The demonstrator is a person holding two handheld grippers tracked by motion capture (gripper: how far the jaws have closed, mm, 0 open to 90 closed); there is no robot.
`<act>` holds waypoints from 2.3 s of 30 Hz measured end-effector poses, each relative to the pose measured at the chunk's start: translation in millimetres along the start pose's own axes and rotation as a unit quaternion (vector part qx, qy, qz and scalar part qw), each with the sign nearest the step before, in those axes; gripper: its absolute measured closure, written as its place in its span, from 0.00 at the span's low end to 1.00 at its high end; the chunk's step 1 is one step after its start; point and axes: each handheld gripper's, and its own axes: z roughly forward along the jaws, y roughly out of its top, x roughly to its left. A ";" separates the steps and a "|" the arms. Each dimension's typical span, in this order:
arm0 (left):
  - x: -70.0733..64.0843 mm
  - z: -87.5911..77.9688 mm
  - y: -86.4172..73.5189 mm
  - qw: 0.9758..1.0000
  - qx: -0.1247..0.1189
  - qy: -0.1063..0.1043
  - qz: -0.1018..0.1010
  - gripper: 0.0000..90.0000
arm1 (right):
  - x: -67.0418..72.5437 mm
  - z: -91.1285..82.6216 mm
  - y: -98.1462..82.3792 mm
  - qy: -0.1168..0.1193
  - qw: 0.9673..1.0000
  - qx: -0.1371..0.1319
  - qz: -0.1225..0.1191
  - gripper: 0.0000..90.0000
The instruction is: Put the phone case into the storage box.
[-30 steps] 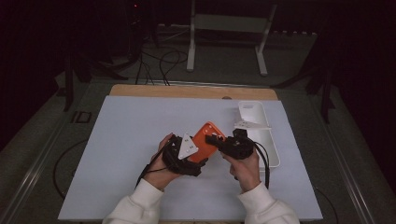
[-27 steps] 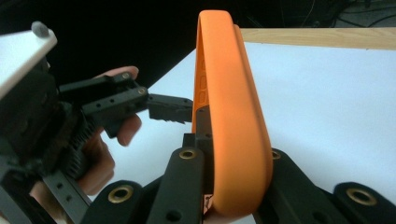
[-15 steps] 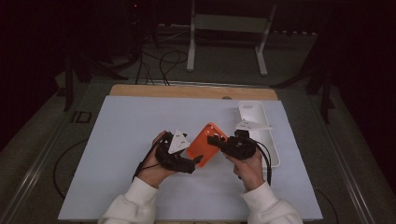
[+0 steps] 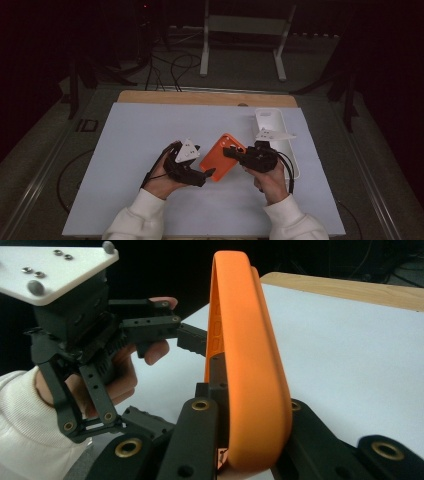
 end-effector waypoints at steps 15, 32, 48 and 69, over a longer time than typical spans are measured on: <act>0.3 1.7 -4.4 0.999 -0.002 -0.045 0.005 0.30 | 5.2 -8.0 6.9 0.033 0.999 -0.005 -0.039 0.95; 1.8 0.1 -8.4 0.993 -0.019 -0.117 0.013 0.75 | 4.0 -11.7 8.0 0.080 0.994 -0.003 -0.071 0.95; -1.8 -2.4 -11.5 0.995 -0.024 -0.097 0.023 0.90 | 0.3 -10.1 8.3 0.051 0.997 -0.005 -0.062 0.58; 1.6 -8.9 -12.4 0.999 -0.031 -0.040 0.005 0.90 | -0.4 -16.6 4.8 -0.032 0.999 -0.021 -0.038 0.13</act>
